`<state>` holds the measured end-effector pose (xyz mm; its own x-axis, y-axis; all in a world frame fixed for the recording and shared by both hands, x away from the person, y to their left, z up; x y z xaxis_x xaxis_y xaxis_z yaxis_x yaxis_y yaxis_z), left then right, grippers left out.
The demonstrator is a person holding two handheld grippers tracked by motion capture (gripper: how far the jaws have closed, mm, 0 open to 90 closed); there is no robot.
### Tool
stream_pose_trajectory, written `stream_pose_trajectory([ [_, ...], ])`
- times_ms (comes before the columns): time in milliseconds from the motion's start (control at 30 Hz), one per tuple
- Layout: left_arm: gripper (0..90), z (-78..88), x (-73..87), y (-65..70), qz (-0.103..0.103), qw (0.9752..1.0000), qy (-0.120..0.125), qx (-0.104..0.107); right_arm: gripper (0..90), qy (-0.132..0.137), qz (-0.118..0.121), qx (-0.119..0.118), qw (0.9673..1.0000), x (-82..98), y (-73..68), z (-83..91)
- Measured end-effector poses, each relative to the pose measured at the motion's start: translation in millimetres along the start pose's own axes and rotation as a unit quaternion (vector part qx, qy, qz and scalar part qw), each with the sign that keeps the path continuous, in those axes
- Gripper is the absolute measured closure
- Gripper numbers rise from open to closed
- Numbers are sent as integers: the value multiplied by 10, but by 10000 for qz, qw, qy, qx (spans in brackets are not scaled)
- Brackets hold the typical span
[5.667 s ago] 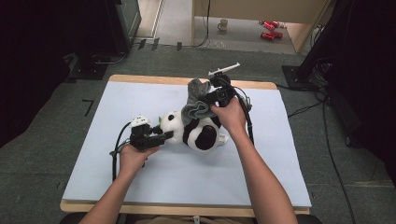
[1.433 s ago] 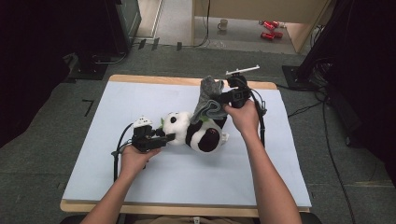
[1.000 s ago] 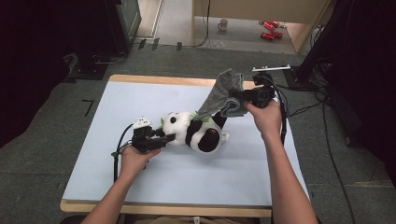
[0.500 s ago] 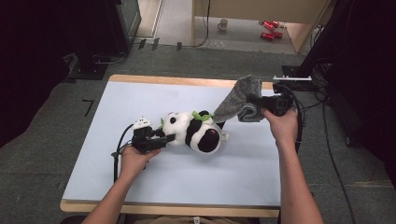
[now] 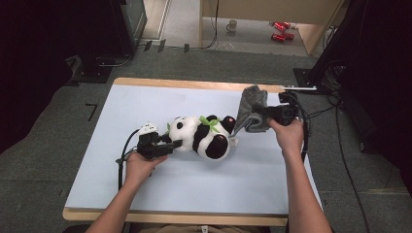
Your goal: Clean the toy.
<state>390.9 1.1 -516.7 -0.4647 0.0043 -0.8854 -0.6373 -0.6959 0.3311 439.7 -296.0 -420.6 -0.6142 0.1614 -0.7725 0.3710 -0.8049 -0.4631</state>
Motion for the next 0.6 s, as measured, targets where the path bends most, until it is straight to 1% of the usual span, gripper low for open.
stream_pose_trajectory([
  [33,441,0,0,0,4,10000,5,4,779,-95,-60,-160,9998,77,-100,-152],
  [100,441,0,0,0,4,10000,5,1,778,-214,9,-222,9995,138,-179,-270],
  [167,441,1,1,-2,5,10000,-3,5,775,-339,106,-307,9989,208,-288,-402],
  [200,441,1,1,-2,5,10000,-3,5,775,-339,106,-307,9989,208,-288,-402],
  [233,441,1,1,-2,4,10000,-6,6,764,-446,161,-326,9983,273,-359,-500],
  [267,441,1,1,-2,4,10000,-6,6,761,-484,210,-326,9981,302,-378,-534],
  [300,441,1,0,-1,6,10000,-3,2,761,-484,210,-326,9981,302,-378,-534],
  [333,441,-1,-1,-1,2,10000,-2,-4,758,-523,366,-261,9976,382,-403,-607],
  [400,440,-2,-2,1,0,10000,5,-3,763,-536,467,-229,9972,441,-399,-637],
  [433,438,-6,-5,8,8,10000,30,5,767,-544,607,-156,9965,475,-378,-642],
  [467,438,-6,-5,8,8,10000,30,5,767,-544,607,-156,9965,475,-378,-642],
  [533,437,-6,-7,13,18,10000,40,8,772,-565,742,-16,9956,518,-323,-621],
  [567,437,-6,-7,13,9,10000,41,4,773,-556,668,12,9962,538,-280,-593],
  [600,437,-6,-7,13,9,10000,41,4,773,-556,668,12,9962,538,-280,-593],
])
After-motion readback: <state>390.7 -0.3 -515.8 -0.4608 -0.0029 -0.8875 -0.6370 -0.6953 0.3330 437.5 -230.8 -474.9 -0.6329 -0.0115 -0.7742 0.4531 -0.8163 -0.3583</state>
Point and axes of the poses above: each handheld gripper's, and its own axes: z roughly backward along the jaws, x roughly out of its underside, y roughly to its right, the point moved 10 cm from there along -z, roughly forward along the jaws, and after that the axes turned 11 degrees about y, right-handed, at the moved point
